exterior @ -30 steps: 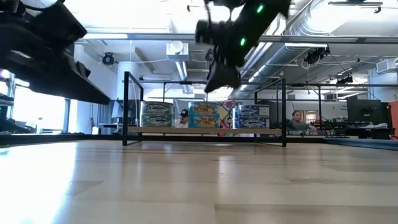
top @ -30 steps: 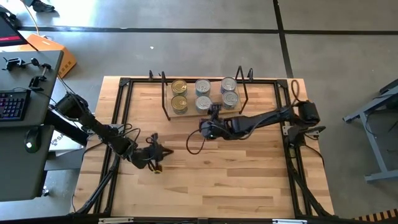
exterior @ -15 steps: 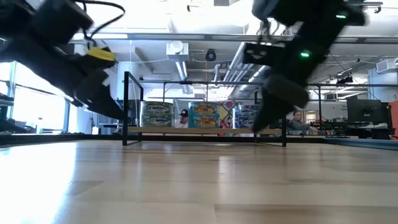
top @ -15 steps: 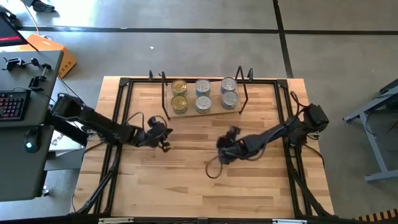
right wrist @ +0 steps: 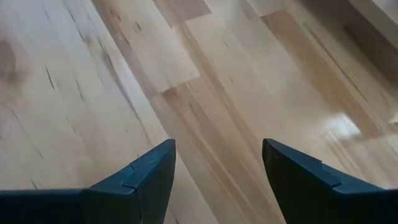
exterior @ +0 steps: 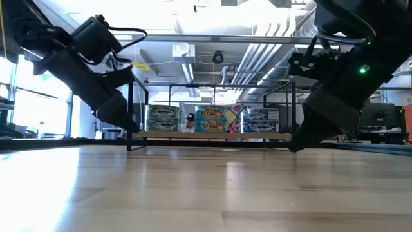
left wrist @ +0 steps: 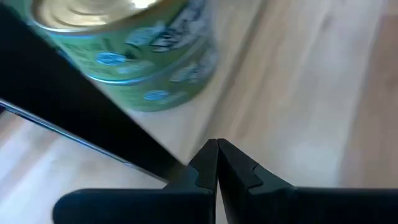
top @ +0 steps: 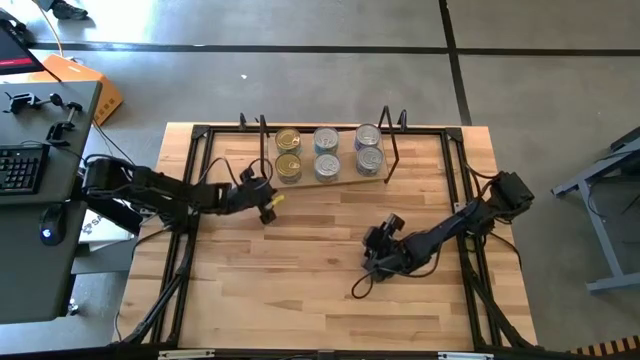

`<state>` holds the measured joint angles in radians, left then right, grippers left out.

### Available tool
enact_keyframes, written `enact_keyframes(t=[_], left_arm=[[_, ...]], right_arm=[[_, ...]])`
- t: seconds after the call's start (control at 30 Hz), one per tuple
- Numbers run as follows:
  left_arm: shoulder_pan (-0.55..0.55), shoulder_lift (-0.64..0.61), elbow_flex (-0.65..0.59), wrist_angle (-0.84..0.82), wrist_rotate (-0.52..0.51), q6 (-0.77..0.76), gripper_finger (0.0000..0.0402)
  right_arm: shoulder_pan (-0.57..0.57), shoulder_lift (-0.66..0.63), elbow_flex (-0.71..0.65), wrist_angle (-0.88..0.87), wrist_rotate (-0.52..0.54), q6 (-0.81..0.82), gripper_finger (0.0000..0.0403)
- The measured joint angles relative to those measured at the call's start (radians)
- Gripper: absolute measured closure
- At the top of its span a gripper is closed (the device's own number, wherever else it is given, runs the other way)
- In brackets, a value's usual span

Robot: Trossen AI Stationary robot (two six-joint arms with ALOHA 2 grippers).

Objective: Stack canned seafood by type on shelf
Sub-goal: Adjust the shelf, then return to Home Position

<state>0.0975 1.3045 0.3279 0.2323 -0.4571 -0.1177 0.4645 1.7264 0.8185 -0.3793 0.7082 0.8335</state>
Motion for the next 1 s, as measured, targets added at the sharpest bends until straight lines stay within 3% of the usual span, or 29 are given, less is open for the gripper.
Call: enact_keyframes(t=[0.47,0.67,0.83,1.0], left_arm=[[0.160,0.001,0.000,0.024,0.045,0.205,0.0401],[0.184,0.001,0.001,0.061,0.117,0.224,0.0401],[0.153,0.001,0.001,0.031,0.139,0.152,0.0401],[0.059,0.001,0.001,-0.095,0.140,-0.046,0.0401]], right_arm=[[-0.002,0.000,0.000,0.008,0.047,-0.001,0.0169],[-0.002,0.000,0.000,0.008,0.047,-0.002,0.0169],[0.023,0.000,0.001,-0.048,0.032,-0.003,0.0169],[0.064,-0.005,0.001,-0.250,0.014,0.179,0.0169]])
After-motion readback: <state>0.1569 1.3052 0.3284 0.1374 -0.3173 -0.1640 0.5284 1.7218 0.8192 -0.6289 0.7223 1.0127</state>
